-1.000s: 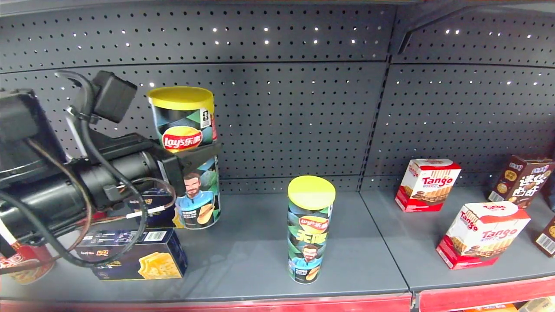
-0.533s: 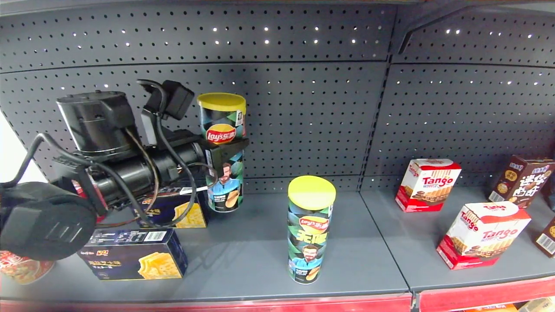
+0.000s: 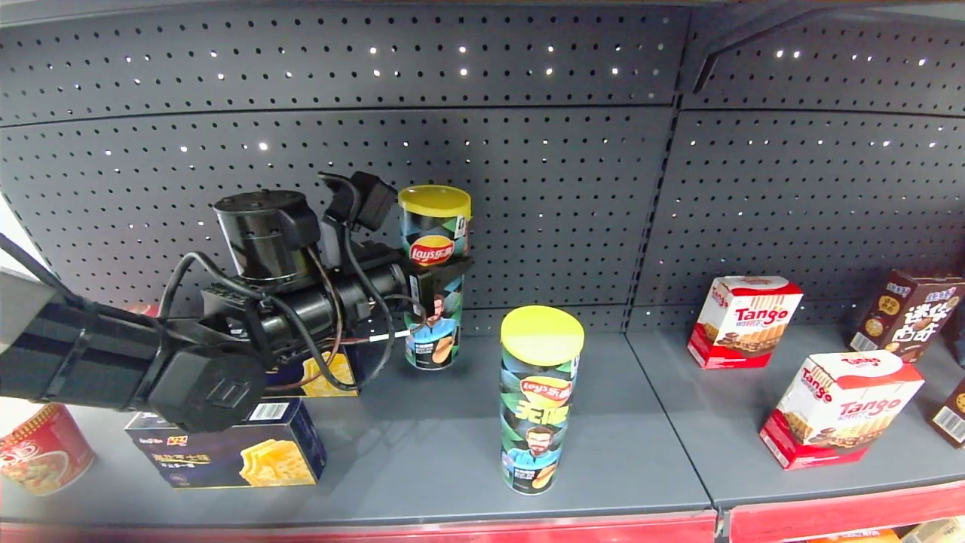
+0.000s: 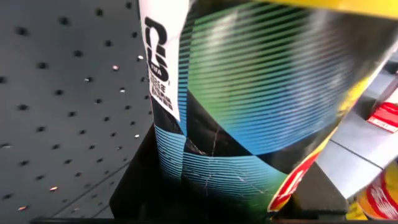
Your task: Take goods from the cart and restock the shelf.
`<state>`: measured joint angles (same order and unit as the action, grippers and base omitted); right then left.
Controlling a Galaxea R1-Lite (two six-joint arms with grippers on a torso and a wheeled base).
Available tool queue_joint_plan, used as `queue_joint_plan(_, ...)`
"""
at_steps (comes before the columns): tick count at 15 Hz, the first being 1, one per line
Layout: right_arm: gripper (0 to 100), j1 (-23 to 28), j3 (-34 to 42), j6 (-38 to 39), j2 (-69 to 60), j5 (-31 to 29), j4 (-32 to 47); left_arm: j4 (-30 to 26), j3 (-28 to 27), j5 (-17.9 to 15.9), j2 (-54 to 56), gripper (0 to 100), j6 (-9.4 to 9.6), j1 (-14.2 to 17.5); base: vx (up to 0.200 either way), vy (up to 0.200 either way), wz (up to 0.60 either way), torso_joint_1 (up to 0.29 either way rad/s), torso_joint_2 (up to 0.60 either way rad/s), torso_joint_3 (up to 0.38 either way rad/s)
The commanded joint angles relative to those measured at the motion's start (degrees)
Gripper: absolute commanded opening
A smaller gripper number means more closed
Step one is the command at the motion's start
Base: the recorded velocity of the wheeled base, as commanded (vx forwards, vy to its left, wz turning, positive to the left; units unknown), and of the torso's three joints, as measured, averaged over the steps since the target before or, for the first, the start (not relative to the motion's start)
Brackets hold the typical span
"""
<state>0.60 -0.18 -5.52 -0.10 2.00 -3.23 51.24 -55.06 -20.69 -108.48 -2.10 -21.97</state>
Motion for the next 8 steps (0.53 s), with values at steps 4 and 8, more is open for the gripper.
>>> queue_joint_plan(4,100,0.02,0.01,-0.01,0.1,0.02,-0.02,0.09,-5.05,0.03,-4.02,0,-4.14,-2.64,0.0,0.0,0.0,0.0,0.0,0.0)
queue_joint_plan(8,100,0.02,0.01,-0.01,0.1,0.02,-0.02,0.18,-5.23,0.03,-6.48,0,-4.32,-3.52,0.0,0.0,0.0,0.0,0.0,0.0)
